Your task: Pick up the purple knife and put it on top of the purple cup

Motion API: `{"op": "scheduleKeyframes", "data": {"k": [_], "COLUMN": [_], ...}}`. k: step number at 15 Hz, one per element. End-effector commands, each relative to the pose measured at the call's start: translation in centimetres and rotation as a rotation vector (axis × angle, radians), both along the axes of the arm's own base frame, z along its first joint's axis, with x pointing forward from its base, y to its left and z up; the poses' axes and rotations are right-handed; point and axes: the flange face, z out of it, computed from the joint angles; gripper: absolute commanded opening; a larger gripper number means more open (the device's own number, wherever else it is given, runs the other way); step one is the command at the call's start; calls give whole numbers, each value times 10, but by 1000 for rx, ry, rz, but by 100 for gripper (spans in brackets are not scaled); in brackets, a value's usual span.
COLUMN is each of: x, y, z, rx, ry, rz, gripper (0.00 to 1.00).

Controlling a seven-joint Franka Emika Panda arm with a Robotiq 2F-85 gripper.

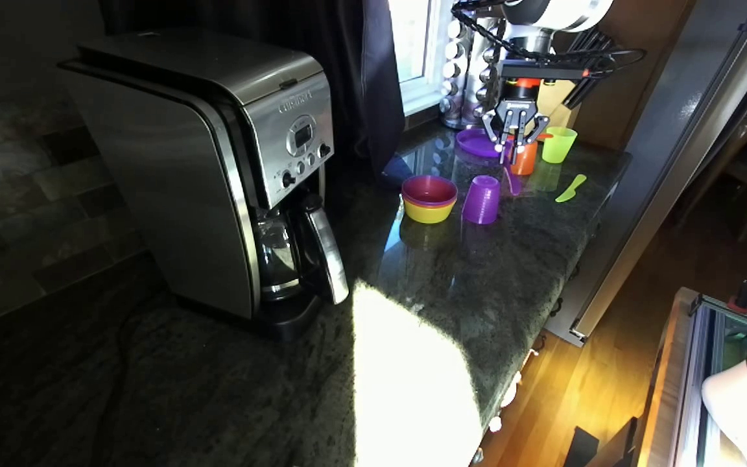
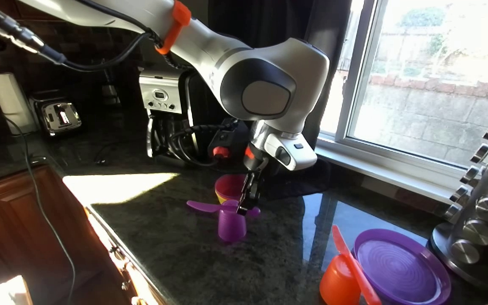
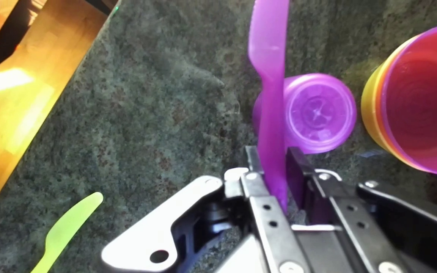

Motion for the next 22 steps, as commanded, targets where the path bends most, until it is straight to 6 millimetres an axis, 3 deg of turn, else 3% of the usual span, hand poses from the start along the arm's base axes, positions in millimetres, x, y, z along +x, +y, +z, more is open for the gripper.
{"op": "scheduleKeyframes", "data": {"k": [1,22], "x": [9,22], "y": [5,11], "z": [-3,-11], "rx": [1,-31], "ry": [-15,-24], "rz": [-44,-113], "gripper": [6,6]}}
